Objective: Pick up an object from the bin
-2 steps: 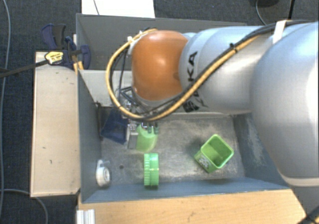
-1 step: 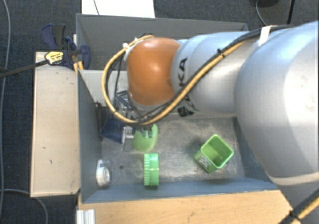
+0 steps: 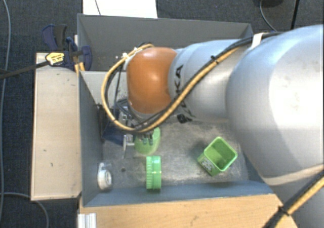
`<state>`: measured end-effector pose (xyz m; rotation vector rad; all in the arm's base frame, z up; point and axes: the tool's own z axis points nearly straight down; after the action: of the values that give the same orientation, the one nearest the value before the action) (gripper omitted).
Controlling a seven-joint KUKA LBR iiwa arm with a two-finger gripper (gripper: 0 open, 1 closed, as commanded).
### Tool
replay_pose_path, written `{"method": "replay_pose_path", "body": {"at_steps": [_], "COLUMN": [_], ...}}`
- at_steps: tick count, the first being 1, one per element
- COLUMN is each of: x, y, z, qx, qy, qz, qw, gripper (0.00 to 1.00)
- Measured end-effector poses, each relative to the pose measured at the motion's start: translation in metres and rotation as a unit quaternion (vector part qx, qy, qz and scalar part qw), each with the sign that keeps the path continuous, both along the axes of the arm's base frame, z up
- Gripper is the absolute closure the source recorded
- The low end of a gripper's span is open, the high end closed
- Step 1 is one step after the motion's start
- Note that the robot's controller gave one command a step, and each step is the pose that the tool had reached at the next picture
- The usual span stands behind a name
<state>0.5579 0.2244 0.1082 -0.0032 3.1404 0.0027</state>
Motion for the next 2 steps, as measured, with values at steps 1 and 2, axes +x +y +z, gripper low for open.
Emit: {"method": "replay_pose_path", "body": {"at_steps": [1, 2], "x": [0.0027, 0.0027], "y": [-0.0012, -0.0013], "z": [-0.0176, -0.0176], "qx": [0.001, 0.001], "qy": [-0.0018, -0.0019], "qz": [-0.054, -0.054], "qw": [0.9986, 0.9985], "gripper": [1.0, 1.0]}}
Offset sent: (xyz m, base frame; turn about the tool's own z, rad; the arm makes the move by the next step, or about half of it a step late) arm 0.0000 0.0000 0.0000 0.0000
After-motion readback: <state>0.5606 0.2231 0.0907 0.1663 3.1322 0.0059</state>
